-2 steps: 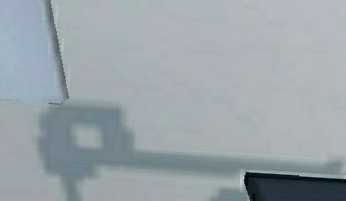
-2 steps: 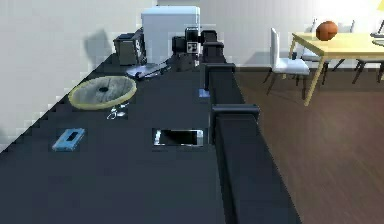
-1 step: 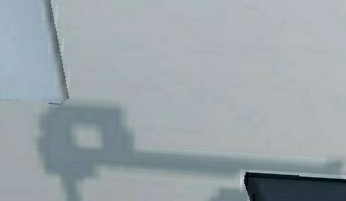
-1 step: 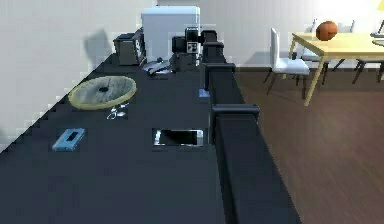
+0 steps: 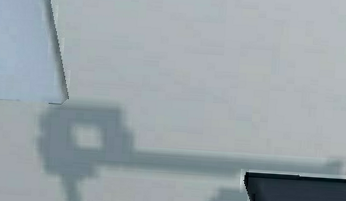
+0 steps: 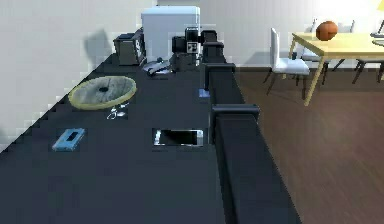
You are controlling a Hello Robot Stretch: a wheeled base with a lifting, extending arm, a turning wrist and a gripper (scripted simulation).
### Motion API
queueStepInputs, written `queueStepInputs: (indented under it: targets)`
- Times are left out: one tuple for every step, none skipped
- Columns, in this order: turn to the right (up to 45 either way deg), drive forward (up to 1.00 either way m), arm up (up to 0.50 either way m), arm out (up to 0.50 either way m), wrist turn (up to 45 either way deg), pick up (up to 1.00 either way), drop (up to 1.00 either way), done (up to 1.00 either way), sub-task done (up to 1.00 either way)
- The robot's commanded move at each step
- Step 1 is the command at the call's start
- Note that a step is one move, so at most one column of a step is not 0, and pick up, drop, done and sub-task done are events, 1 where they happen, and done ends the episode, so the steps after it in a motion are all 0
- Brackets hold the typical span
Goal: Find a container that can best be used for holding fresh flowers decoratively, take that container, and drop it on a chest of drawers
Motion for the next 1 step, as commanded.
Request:
queueStepInputs:
  targets:
    - [0.0, 0.00, 0.00, 0.00, 0.0, 0.00, 1.00, 0.00, 0.00]
